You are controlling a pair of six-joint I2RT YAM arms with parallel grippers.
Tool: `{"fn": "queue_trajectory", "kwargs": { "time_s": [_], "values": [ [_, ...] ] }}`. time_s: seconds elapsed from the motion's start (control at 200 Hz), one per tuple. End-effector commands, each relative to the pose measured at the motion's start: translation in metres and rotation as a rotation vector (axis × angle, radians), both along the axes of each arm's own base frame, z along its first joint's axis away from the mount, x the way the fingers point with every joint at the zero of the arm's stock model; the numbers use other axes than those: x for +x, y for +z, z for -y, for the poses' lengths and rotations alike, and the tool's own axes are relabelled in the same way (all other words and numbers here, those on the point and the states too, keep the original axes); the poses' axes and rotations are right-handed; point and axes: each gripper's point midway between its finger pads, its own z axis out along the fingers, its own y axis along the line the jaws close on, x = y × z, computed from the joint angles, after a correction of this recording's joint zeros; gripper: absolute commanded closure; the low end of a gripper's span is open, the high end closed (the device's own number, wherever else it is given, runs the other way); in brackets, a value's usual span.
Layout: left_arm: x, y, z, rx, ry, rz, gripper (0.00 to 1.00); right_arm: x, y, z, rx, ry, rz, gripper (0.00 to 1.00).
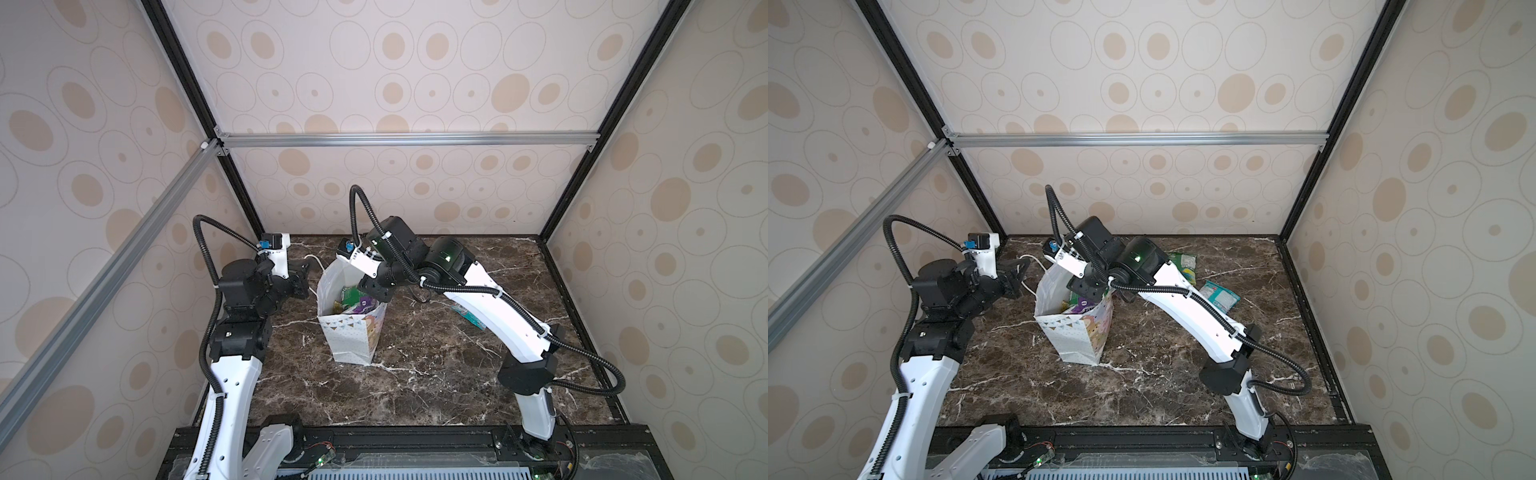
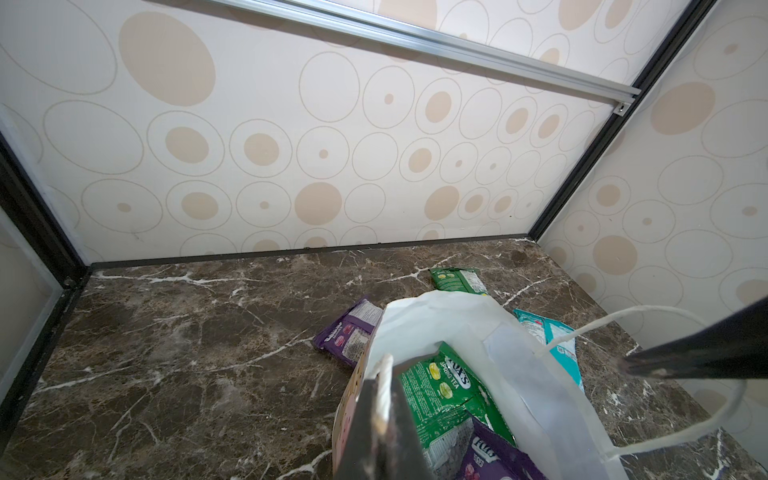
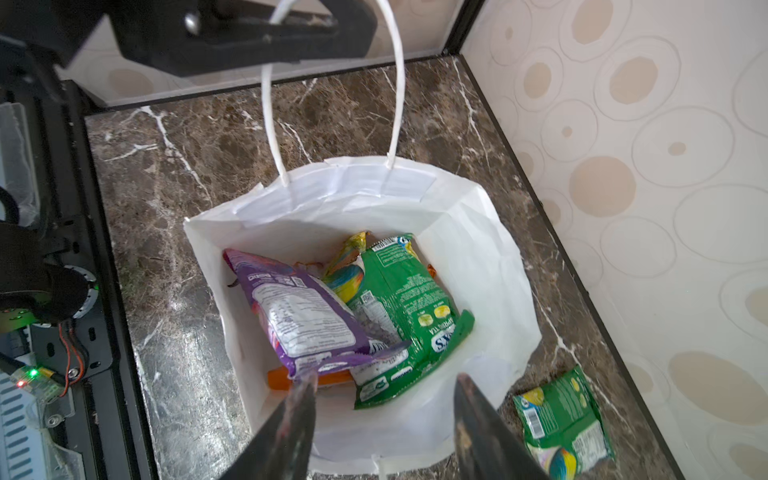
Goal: Place the snacks into the paper bag
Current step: 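Lower the purple packet into the paper bag and open the right gripper, then raise the right gripper out of the paper bag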
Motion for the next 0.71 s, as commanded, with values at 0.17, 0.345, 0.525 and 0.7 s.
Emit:
{"fn": "queue_trajectory", "kwargs": {
  "time_s": [0.17,0.345,0.525,0.7],
  "values": [
    [-0.015,0.024,0.006,-0.045,-0.027,0.065,1.0,-0.012,0.008,-0.001,0.124,-0.285,-0.106,0.47],
    [-0.027,0.03,0.001,-0.08,0.02,0.025,1.0,-0.004,-0.007,0.01,0.135,-0.471,-0.161,0.47],
    [-0.046,0.04,0.009,-0.134,-0.016,0.042,1.0,-0.007,-0.027,0.022,0.065,-0.544,-0.193,0.47],
    [-0.058,0.039,0.013,-0.158,-0.033,0.05,1.0,-0.021,-0.029,0.012,0.066,-0.517,-0.21,0.46]
  ]
}}
